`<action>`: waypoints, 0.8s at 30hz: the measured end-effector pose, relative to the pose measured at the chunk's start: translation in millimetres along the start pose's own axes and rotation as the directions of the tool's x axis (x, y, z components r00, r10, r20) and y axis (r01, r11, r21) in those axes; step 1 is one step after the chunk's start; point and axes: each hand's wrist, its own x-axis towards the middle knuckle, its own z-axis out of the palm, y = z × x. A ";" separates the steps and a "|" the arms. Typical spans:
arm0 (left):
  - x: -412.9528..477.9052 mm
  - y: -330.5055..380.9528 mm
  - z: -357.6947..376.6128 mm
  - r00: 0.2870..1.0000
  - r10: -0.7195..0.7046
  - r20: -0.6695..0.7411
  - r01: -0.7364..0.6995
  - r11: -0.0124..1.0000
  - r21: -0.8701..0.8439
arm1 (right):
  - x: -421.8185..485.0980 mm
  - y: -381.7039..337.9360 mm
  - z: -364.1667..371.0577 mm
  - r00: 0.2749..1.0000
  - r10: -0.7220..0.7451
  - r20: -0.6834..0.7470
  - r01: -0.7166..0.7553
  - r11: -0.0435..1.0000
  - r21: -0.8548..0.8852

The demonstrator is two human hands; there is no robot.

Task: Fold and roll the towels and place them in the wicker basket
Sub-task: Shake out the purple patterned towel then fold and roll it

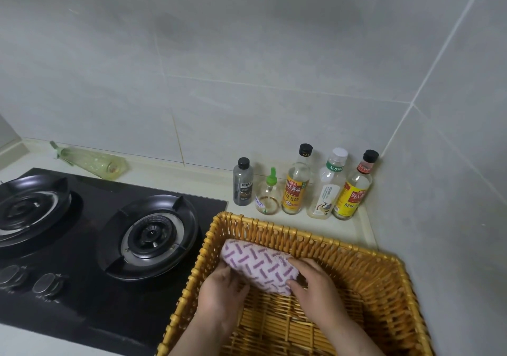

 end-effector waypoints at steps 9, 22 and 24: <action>6.5 -6.6 -0.7 0.999 -0.001 -0.037 0.004 0.997 0.076 | -2.4 -6.8 -4.2 1.000 0.015 0.015 -0.016 0.998 0.055; -30.5 5.4 0.2 0.988 -0.157 0.000 0.155 0.977 0.144 | -14.3 -28.8 -24.3 0.995 0.082 0.054 -0.082 0.997 -0.007; -43.8 12.2 0.6 0.988 -0.156 0.013 0.151 0.969 0.196 | -18.3 -33.4 -31.3 0.995 0.088 0.051 -0.089 0.996 0.014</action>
